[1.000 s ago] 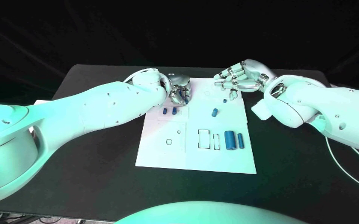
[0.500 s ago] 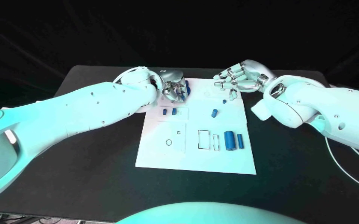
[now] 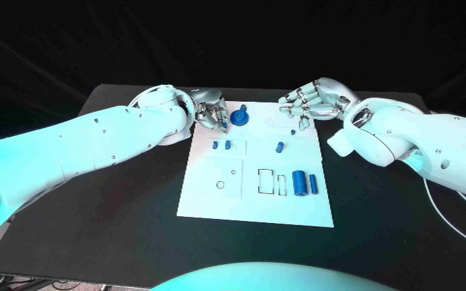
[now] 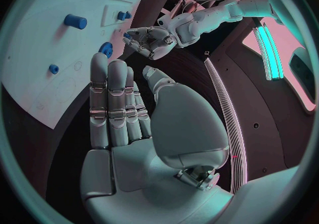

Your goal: Assemble the parts on the task board

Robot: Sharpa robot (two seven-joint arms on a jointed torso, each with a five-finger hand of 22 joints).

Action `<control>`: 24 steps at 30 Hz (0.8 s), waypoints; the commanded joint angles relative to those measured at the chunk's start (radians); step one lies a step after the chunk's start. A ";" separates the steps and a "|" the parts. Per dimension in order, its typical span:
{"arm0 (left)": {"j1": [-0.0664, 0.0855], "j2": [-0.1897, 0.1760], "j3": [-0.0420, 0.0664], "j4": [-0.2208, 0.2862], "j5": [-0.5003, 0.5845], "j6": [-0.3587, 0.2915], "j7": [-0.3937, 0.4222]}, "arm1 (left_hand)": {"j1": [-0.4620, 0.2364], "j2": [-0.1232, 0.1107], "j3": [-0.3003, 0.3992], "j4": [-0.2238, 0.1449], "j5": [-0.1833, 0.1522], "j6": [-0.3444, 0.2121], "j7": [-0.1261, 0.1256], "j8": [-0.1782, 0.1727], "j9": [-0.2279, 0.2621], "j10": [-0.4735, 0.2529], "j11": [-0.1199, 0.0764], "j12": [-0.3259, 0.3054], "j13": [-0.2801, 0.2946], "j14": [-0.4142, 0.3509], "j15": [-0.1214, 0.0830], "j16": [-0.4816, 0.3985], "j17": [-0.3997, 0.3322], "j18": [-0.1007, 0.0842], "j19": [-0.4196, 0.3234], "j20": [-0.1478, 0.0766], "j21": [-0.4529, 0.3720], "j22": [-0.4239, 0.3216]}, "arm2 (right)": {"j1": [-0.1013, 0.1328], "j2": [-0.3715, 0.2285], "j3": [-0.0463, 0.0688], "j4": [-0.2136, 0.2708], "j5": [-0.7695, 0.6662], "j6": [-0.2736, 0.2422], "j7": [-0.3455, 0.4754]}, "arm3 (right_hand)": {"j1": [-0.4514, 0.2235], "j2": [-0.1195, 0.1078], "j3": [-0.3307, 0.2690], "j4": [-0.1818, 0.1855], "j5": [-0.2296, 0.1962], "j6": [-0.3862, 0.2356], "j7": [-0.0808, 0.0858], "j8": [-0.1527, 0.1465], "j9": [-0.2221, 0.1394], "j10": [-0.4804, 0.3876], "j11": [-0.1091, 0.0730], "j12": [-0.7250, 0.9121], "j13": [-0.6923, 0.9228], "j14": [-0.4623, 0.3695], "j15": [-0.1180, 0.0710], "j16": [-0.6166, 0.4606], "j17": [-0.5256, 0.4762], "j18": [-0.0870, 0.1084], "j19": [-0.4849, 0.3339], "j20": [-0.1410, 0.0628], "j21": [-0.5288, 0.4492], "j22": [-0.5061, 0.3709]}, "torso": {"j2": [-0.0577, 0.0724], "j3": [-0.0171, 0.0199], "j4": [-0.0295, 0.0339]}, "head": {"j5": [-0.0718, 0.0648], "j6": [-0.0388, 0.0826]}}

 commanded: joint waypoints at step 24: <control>-0.007 0.020 0.000 -0.034 -0.011 0.047 -0.017 | -0.012 0.000 0.013 -0.006 -0.003 0.008 0.001 -0.007 -0.003 0.012 -0.002 -0.010 0.000 0.031 -0.003 -0.001 -0.002 -0.017 0.002 -0.001 0.006 0.011 | -0.001 0.004 0.000 0.001 -0.003 0.003 0.016 | -0.001 0.005 0.002 0.000 0.005 -0.005 0.000 -0.002 0.001 -0.005 -0.001 0.006 -0.001 -0.004 0.000 -0.004 0.001 0.006 0.007 0.002 -0.005 -0.002 | 0.001 0.0001 -0.0018 | 0.004 0.001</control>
